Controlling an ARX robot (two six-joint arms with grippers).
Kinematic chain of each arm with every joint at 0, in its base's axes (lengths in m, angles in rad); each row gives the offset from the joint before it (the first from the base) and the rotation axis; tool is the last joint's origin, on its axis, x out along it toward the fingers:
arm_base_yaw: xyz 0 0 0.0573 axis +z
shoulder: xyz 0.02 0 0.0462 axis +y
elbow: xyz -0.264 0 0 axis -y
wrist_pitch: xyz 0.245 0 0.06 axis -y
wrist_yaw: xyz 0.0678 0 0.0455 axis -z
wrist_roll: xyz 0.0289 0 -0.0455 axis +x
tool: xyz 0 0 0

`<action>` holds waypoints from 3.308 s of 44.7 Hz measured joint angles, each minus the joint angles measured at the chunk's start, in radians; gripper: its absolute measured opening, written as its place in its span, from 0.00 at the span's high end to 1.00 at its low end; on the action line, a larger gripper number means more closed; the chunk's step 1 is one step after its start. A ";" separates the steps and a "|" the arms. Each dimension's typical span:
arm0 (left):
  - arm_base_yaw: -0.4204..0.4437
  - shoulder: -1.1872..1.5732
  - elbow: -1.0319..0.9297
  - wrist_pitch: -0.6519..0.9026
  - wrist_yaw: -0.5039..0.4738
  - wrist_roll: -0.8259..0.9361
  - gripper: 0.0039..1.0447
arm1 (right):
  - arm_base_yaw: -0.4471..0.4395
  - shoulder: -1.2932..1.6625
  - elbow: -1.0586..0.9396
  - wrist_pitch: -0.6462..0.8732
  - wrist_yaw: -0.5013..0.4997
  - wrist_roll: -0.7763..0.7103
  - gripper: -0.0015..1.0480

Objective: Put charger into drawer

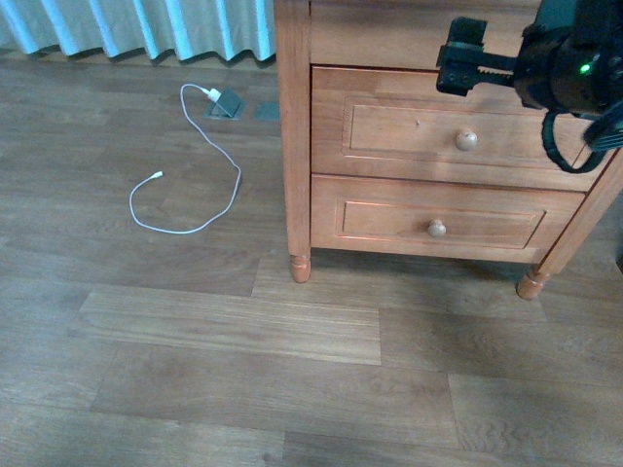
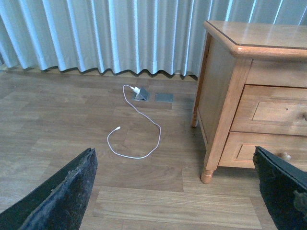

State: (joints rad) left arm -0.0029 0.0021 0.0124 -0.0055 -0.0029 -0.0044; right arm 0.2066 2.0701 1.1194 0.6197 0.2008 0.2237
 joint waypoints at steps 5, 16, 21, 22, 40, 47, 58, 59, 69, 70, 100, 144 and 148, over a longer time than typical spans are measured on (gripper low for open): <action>0.000 0.000 0.000 0.000 0.000 0.000 0.06 | 0.002 -0.127 -0.113 0.000 -0.042 0.017 0.08; 0.000 0.000 0.000 0.000 0.000 0.000 0.06 | 0.016 -0.519 -0.431 -0.064 -0.107 0.068 0.08; 0.000 0.000 0.000 0.000 0.000 0.000 0.06 | 0.023 -0.725 -0.555 -0.130 -0.118 0.085 0.08; 0.000 0.000 0.000 0.000 0.000 0.000 0.06 | 0.024 -0.762 -0.576 -0.137 -0.116 0.083 0.08; 0.000 0.000 0.000 0.000 0.000 0.000 0.06 | -0.006 -1.287 -0.783 -0.419 -0.114 0.150 0.08; 0.000 0.000 0.000 0.000 0.000 0.000 0.06 | -0.055 -1.390 -0.835 -0.439 -0.143 0.160 0.08; 0.000 0.000 0.000 0.000 0.000 0.000 0.06 | -0.059 -1.403 -0.931 -0.199 -0.067 -0.005 0.24; 0.000 0.000 0.000 0.000 0.000 0.000 0.06 | -0.065 -1.416 -0.949 -0.166 -0.068 -0.064 0.29; 0.000 0.000 0.000 0.000 0.000 0.000 0.06 | -0.172 -1.540 -1.028 -0.192 -0.190 -0.206 0.75; 0.000 0.000 0.000 0.000 0.000 0.000 0.06 | -0.182 -1.550 -1.032 -0.196 -0.194 -0.209 0.78; 0.000 0.000 0.000 0.000 0.000 0.000 0.06 | -0.204 -1.786 -1.115 -0.333 -0.199 -0.220 0.98; 0.000 0.000 0.000 0.000 0.000 0.000 0.06 | -0.204 -2.066 -1.114 -0.618 -0.202 -0.222 0.76; 0.000 0.000 0.000 0.000 0.000 0.000 0.06 | -0.204 -2.066 -1.114 -0.618 -0.202 -0.222 0.59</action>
State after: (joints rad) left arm -0.0029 0.0017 0.0124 -0.0055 -0.0029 -0.0044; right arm 0.0021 0.0044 0.0055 0.0017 -0.0013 0.0017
